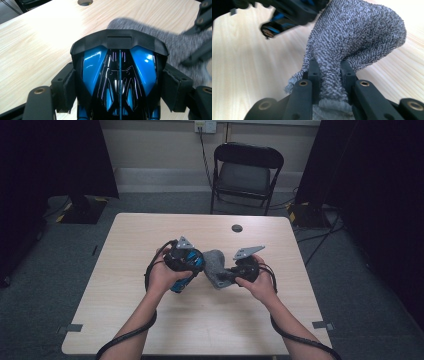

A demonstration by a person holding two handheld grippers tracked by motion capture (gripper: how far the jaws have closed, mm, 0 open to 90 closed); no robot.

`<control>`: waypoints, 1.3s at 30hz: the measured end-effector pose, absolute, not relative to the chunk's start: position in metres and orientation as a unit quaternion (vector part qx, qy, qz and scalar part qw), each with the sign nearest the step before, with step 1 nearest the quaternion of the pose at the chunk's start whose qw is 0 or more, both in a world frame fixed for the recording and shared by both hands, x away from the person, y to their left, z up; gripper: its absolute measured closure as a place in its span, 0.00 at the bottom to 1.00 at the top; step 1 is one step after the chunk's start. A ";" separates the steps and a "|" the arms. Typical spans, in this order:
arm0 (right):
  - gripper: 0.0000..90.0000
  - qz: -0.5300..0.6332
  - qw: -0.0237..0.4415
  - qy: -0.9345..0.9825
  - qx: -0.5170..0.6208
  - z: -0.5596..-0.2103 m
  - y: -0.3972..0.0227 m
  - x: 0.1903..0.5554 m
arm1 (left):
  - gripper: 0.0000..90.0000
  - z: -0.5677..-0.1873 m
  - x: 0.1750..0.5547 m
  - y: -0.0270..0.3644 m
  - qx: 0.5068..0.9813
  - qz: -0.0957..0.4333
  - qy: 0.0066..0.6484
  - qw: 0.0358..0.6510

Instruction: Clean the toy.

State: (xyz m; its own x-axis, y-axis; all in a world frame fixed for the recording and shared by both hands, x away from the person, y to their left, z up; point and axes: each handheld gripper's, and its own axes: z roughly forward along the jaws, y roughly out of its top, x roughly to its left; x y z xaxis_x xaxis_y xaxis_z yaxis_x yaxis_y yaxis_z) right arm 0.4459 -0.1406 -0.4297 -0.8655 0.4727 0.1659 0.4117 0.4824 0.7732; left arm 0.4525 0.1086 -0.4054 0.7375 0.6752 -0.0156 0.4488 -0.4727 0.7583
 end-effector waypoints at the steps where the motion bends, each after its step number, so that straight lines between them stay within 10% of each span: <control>1: 0.84 0.440 0.035 0.861 0.253 -0.429 -0.137 0.445 | 0.28 -0.405 0.453 0.107 0.847 0.145 0.330 0.391; 39: 0.84 0.436 -0.005 0.878 0.199 -0.451 -0.092 0.429 | 0.28 -0.394 0.462 0.086 0.847 0.137 0.324 0.399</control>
State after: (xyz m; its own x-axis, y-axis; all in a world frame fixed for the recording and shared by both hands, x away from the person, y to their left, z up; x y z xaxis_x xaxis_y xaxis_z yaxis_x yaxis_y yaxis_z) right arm 0.4287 -0.0917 -0.4505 -0.9211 0.3444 0.1816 0.3527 0.5405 0.7638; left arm 0.4618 0.0860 -0.3939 0.7526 0.6580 -0.0259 0.4387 -0.4716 0.7649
